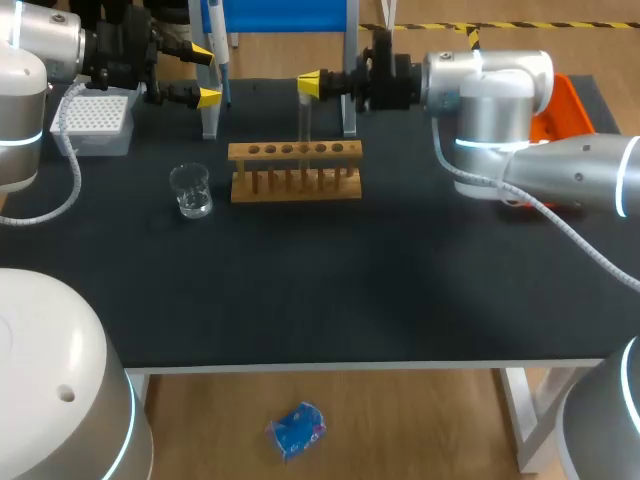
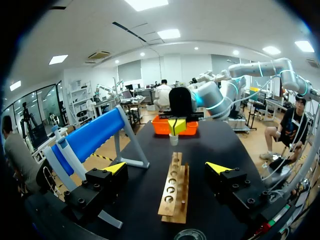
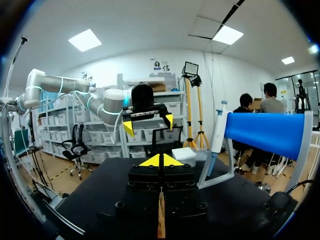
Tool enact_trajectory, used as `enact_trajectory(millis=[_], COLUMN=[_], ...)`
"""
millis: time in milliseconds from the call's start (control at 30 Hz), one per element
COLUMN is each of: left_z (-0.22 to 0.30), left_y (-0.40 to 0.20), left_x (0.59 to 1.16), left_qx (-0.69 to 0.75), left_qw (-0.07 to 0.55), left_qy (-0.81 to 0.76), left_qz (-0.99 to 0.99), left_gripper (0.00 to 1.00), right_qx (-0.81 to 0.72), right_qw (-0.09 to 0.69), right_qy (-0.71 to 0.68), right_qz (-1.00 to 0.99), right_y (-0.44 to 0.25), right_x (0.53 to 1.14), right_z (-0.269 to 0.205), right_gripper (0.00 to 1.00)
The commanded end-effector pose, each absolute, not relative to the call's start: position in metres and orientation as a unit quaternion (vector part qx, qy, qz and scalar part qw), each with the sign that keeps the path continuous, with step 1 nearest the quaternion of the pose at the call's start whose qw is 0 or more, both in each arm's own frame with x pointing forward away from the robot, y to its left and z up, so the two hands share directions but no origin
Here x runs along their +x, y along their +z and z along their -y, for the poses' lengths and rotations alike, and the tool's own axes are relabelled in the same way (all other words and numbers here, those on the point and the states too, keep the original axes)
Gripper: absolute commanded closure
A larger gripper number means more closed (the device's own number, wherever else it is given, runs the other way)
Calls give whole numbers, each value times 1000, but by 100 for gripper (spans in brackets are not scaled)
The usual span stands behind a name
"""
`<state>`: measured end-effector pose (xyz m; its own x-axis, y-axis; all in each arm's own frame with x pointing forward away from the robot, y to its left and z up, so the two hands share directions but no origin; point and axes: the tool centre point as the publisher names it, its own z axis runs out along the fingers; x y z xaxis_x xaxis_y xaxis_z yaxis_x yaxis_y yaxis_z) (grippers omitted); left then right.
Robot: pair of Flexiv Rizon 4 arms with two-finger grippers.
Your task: Invert the test tube, pick up the pipette, mount the tip to pipette, aspirate from beaker and dispense into the tube, eject the tip, return the pipette, and cap with the stopper.
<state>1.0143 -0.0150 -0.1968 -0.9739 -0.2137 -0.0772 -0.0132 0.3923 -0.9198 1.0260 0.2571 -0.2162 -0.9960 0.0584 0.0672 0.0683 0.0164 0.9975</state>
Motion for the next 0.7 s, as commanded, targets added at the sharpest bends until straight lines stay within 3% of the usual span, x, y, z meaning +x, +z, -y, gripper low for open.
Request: enact_trajectory(millis=[33, 167, 200, 233, 700], left_z=[14, 14, 14, 14, 14], left_y=[-196, -196, -196, -196, -196], left_x=[1014, 1014, 1014, 1014, 1014], left_qx=[-68, -68, -68, -68, -68], left_qw=[90, 90, 90, 90, 90], left_qy=[-546, -546, -546, -546, -546], left_qz=[-830, -830, -830, -830, -830], left_gripper=[0, 0, 0, 0, 0], right_qx=[-41, -29, -27, -25, 16], right_qw=[-1, -8, -8, -9, -46], right_qy=[-698, -693, -692, -690, -628], right_qz=[715, 720, 721, 723, 776], right_y=[-202, -188, -185, -181, -151], right_x=[1024, 1023, 1023, 1022, 1019], right_z=[-253, -252, -251, -250, -225], right_gripper=[100, 98, 69, 0, 0])
